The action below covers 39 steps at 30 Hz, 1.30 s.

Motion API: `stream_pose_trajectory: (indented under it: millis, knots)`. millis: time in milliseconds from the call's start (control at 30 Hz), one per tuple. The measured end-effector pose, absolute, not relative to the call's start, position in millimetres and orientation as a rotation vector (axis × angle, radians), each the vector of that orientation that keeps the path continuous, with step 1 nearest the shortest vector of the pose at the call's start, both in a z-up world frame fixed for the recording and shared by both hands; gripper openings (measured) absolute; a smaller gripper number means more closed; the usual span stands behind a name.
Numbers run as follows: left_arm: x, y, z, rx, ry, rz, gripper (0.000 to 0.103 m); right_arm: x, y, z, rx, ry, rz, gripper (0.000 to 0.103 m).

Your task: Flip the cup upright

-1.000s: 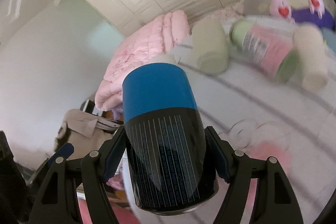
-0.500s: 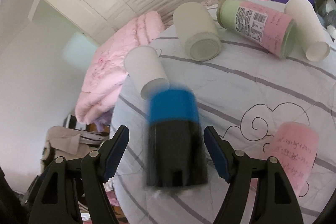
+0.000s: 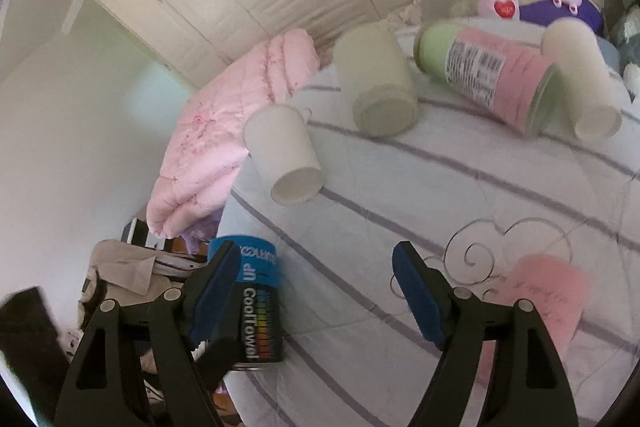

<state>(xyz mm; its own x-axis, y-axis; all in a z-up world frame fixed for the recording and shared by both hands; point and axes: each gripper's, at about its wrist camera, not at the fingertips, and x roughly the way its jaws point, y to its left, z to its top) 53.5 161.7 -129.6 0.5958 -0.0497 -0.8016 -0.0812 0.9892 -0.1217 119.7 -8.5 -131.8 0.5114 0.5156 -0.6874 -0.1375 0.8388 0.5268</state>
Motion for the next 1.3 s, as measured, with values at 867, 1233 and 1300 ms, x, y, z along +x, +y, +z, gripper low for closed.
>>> stream_pose_trajectory:
  millis: [867,1233,1300]
  knots:
    - [114.5,151.2,-162.5,-0.178,1.114,0.107,0.103,138.4,-19.0,-105.0,0.117,0.879,0.438,0.080]
    - [140.3,158.8,-172.0,-0.219,1.179,0.114,0.099,139.7,-28.8,-110.3,0.052,0.899,0.472,0.080]
    - [142.2,159.8,-174.2,-0.221,1.201,0.122,0.093,141.8,-30.7,-112.0,0.063,0.909,0.481,0.080]
